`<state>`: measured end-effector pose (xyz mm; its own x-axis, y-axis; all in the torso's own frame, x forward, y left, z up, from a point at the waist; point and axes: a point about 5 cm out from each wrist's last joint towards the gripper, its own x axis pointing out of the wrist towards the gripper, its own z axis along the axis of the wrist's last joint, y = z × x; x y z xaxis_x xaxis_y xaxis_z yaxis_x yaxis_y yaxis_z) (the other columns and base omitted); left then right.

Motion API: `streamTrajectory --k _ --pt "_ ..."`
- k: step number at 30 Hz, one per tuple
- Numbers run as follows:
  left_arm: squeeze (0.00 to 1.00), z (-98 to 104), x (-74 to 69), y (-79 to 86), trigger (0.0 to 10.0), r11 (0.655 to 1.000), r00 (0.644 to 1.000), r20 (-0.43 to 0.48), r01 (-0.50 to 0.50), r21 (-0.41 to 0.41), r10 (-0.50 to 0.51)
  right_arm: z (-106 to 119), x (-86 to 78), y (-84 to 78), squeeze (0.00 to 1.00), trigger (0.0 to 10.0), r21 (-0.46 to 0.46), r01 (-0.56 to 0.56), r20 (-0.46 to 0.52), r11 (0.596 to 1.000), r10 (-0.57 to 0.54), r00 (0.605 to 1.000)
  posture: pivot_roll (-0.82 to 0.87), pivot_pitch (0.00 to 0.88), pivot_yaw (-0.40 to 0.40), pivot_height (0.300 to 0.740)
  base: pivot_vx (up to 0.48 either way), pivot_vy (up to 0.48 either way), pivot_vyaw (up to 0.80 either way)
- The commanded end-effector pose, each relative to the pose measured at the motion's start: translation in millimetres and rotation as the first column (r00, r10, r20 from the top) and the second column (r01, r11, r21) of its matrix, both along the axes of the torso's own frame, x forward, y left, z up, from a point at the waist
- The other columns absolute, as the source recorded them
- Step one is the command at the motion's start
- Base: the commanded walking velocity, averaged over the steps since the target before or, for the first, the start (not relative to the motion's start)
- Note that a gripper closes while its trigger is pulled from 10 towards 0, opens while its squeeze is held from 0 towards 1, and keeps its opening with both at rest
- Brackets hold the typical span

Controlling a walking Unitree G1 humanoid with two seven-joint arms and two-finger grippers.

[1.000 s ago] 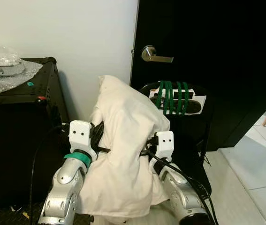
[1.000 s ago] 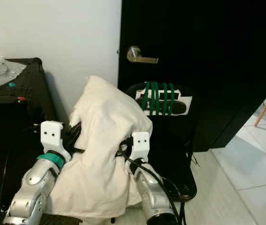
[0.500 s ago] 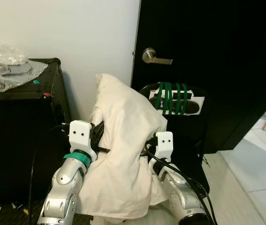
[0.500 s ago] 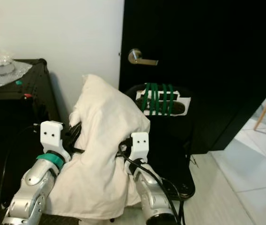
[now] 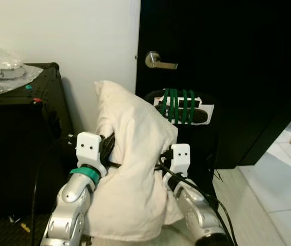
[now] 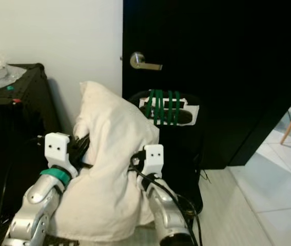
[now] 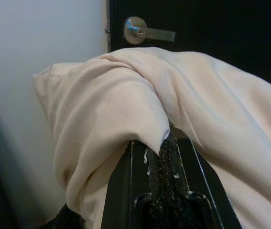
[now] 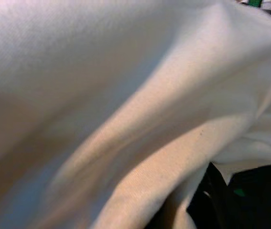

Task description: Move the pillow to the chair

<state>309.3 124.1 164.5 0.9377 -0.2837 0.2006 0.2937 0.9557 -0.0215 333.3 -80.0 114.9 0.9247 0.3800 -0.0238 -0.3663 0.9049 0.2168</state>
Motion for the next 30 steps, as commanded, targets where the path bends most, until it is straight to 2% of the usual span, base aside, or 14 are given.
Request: streamTrajectory --k 1,17,21,24,26,30 --pt "0.0 7.3 -2.9 -17.3 10.0 0.996 0.995 0.045 0.085 0.0 -0.085 13.0 0.3 11.3 0.0 10.0 0.005 -0.043 0.067 0.999 0.043 0.997 0.05 0.016 0.04 0.74 0.0 -0.315 0.0" --pt "0.0 7.8 -2.3 -18.1 10.0 0.996 0.995 0.042 0.091 0.001 -0.091 12.6 0.6 10.8 0.0 10.0 0.006 -0.038 0.066 0.999 0.037 0.997 0.05 0.016 0.044 0.74 0.0 -0.312 0.0" --pt "0.0 5.8 -1.6 -18.1 10.0 0.995 0.995 0.009 0.096 -0.024 -0.096 12.4 0.5 11.1 0.0 10.0 0.007 -0.038 0.066 0.999 0.037 0.997 0.05 0.016 0.044 0.74 0.0 0.0 0.0" --pt "0.0 6.3 -1.3 -18.0 10.0 0.994 0.994 0.008 0.105 -0.04 -0.105 12.1 0.4 11.4 0.0 10.0 0.007 -0.038 0.064 0.999 0.037 0.997 0.05 0.017 0.044 0.74 0.0 0.469 0.0" --pt "0.0 6.9 -1.5 -18.1 10.0 0.993 0.994 0.012 0.109 -0.04 -0.109 11.9 0.3 11.7 0.0 10.0 0.007 -0.038 0.064 0.999 0.038 0.997 0.05 0.017 0.045 0.74 0.0 0.472 0.0" --pt "0.0 5.3 -1.9 -18.7 10.0 0.995 0.995 0.004 0.101 -0.024 -0.101 10.8 0.1 11.3 0.0 10.0 0.007 -0.036 0.061 0.999 0.036 0.997 0.05 0.018 0.047 0.74 0.0 0.0 0.0"
